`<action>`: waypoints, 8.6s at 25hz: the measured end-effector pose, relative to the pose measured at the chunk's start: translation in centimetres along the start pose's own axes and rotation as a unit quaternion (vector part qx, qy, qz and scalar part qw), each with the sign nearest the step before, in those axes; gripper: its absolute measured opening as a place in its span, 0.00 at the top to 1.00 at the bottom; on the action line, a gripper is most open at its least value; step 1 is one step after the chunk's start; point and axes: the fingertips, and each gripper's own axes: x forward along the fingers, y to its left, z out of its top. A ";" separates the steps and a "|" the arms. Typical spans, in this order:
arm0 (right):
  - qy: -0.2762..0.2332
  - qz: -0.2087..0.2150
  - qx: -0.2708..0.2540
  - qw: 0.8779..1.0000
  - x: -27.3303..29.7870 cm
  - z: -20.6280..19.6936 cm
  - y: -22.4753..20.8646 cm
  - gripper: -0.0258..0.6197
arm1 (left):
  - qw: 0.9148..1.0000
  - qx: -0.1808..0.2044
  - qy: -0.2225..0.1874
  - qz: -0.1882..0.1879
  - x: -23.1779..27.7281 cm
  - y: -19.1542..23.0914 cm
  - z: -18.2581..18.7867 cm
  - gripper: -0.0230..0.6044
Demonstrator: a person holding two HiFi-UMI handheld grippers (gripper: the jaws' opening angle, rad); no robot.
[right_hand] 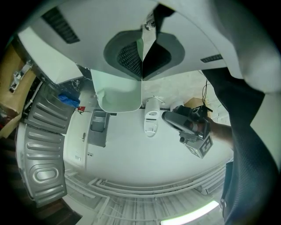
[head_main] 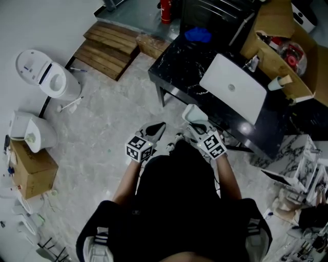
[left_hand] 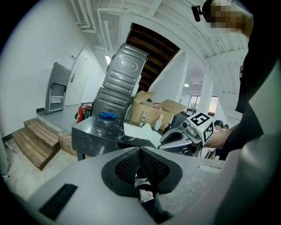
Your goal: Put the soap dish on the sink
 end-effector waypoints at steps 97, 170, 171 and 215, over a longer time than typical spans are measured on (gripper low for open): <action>0.053 0.005 0.024 0.998 13.8 2.7 -24.2 0.96 | 0.999 0.019 0.043 0.006 15.0 19.4 13.3 0.96; 0.133 -0.122 0.011 0.984 16.2 2.8 -28.9 0.93 | 0.991 0.059 0.068 -0.099 20.9 23.2 18.2 0.96; 0.133 -0.127 0.016 0.983 15.9 2.7 -28.9 0.94 | 0.990 0.061 0.069 -0.104 21.0 23.0 18.2 0.96; 0.061 -0.315 0.248 0.914 11.1 2.7 -25.8 0.97 | 0.929 0.134 0.139 -0.315 24.3 21.3 17.0 0.96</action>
